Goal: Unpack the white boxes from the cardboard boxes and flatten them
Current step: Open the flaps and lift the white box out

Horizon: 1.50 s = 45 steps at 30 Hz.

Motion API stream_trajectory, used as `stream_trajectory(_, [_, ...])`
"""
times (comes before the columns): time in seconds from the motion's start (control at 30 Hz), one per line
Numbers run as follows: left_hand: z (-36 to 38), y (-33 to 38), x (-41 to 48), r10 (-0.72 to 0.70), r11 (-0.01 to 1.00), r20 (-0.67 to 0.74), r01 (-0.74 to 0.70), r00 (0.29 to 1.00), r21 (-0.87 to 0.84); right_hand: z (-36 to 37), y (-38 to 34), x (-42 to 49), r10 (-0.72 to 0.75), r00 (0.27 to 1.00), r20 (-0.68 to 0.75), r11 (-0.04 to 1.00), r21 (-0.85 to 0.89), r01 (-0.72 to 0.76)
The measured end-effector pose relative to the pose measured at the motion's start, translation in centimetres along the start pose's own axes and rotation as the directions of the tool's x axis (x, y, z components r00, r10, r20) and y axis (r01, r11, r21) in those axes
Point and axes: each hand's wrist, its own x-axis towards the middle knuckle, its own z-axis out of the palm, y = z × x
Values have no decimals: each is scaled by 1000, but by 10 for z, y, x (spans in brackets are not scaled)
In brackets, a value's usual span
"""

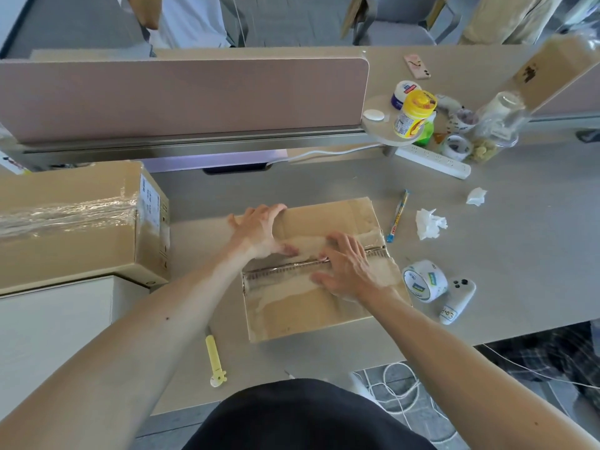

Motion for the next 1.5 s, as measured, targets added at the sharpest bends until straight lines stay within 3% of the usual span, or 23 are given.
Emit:
stream_trajectory(0.43, [-5,-3,7,10,999,75,-14,997,51,-22,-15,-15,-33,993,-113,999,20,35])
stream_trajectory(0.7, [-8,-2,16,25,998,74,-29,997,51,-34,-14,-1,37,999,-25,994,103,-34])
stream_trajectory(1.03, [-12,-3,28,55,996,69,-59,996,60,-53,-27,-33,-100,962,-254,994,22,109])
stream_trajectory(1.13, [-11,-4,29,59,996,71,-63,996,59,-69,-34,-49,-10,982,-187,998,65,23])
stream_trajectory(1.23, [-9,-4,26,91,994,52,-94,994,59,-89,-42,-68,128,991,-27,988,96,-125])
stream_trajectory(1.43, [-1,-10,19,249,949,-24,-239,968,205,-93,-34,-97,290,913,288,931,136,-339])
stream_trajectory(1.5, [0,-8,18,253,943,-6,-245,967,226,-77,-22,-100,339,890,306,920,92,-382])
